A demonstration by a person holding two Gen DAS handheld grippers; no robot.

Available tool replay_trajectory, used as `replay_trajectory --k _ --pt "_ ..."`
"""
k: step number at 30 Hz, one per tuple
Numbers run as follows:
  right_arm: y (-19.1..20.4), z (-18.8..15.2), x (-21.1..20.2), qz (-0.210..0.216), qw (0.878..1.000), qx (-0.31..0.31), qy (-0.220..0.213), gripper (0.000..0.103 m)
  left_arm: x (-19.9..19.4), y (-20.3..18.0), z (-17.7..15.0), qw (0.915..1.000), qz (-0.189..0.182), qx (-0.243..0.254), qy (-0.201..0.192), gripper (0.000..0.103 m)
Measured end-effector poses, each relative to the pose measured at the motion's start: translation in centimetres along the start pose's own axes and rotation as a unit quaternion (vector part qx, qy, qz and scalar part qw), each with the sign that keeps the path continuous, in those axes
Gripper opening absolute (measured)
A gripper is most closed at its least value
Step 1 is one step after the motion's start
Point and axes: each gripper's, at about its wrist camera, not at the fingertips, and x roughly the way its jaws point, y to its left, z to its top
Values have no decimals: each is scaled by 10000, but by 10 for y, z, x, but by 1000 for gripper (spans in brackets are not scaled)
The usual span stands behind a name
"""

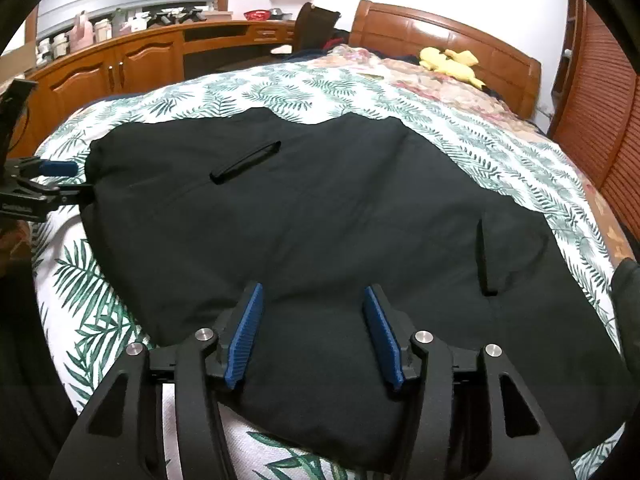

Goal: Fold large clothes
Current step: 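Grasp the black coat edge with the left tool and fold it over the coat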

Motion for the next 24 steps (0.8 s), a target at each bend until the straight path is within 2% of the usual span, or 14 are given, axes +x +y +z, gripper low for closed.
replay_trajectory --k 1,3,5,7,11,15,17,24 --pt "-2 -1 0 -13 10000 21 -5 57 -3 -1 0 10000 -58 -9 -12 82" --pt "-2 0 0 -45 10000 50 1 61 -8 -2 -1 9997 -254 -46 -44 62" --pt "-2 1 0 -109 9999 83 -6 67 -13 -5 0 9989 -452 -95 -58 49" --pt "-5 1 0 -110 9998 175 -1 69 -17 -9 1 9981 -601 -72 -78 45" --pt "-7 2 -1 -42 9997 242 17 70 -18 -19 3 9981 -602 58 -71 35" --pt "-9 5 -6 97 9995 281 41 70 -18 -22 5 9984 -552 62 -59 6" --pt "-7 4 -7 138 9995 267 66 70 -29 -26 10 9981 -580 83 -195 0" --pt "-17 1 -19 299 9989 334 105 70 -89 -69 54 9920 -630 416 -1014 0"
